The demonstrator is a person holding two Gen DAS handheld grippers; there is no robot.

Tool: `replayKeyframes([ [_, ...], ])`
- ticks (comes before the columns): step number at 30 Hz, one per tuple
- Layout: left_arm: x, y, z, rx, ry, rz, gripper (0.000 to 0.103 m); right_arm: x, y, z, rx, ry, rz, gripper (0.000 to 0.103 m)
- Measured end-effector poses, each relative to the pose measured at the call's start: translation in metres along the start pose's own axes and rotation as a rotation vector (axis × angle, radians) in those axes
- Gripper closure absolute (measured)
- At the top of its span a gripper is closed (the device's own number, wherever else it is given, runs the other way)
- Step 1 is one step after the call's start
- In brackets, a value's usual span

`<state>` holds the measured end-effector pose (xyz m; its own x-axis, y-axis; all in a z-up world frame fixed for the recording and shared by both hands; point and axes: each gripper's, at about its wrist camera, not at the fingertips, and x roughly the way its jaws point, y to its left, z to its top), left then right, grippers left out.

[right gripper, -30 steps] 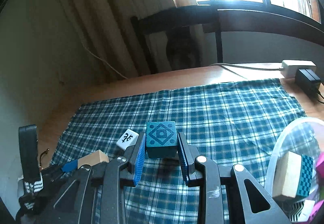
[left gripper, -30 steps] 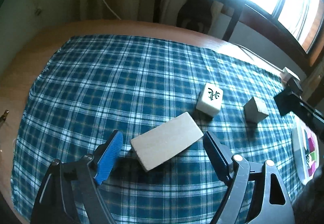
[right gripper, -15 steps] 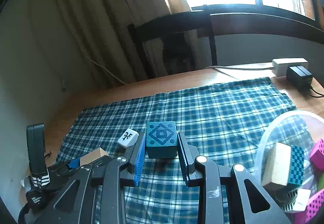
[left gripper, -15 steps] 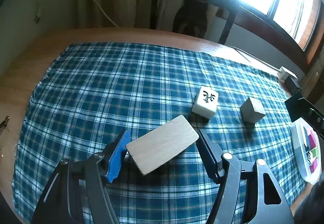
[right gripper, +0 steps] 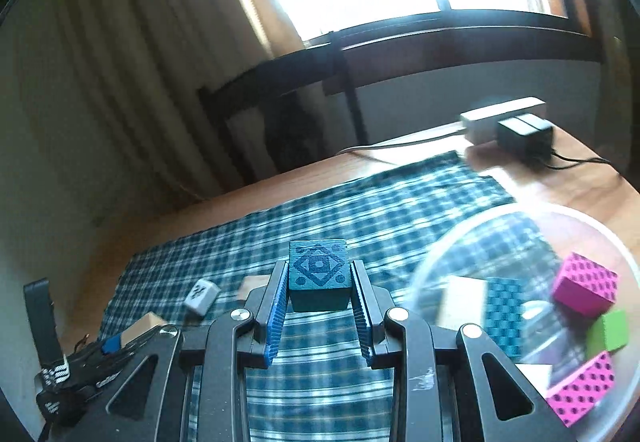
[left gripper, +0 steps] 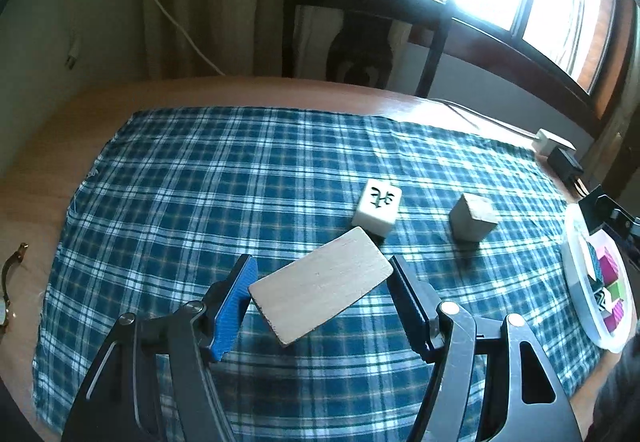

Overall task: Organize rigid objects
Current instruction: 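Release the teal cube into the bowl with the right gripper while the left gripper carries the wood block over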

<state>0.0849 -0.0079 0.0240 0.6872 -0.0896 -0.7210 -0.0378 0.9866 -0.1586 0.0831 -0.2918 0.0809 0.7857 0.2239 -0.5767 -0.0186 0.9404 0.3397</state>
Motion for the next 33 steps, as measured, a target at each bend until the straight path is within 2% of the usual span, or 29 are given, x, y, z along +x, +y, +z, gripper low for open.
replayKeyframes([
  [11, -0.01, -0.034, -0.005, 0.052, 0.002, -0.054, 0.035, -0.024, -0.066, 0.004, 0.144, -0.051, -0.096, 0.071],
  [20, -0.014, -0.062, -0.006, 0.098, 0.006, -0.082, 0.035, -0.035, -0.103, -0.001, 0.199, -0.058, -0.154, 0.07],
  [28, -0.02, -0.084, -0.006, 0.138, -0.001, -0.111, 0.035, -0.049, -0.118, -0.003, 0.233, -0.102, -0.178, 0.048],
  [33, -0.022, -0.102, -0.007, 0.168, 0.002, -0.138, 0.035, -0.058, -0.128, -0.003, 0.264, -0.132, -0.201, 0.045],
])
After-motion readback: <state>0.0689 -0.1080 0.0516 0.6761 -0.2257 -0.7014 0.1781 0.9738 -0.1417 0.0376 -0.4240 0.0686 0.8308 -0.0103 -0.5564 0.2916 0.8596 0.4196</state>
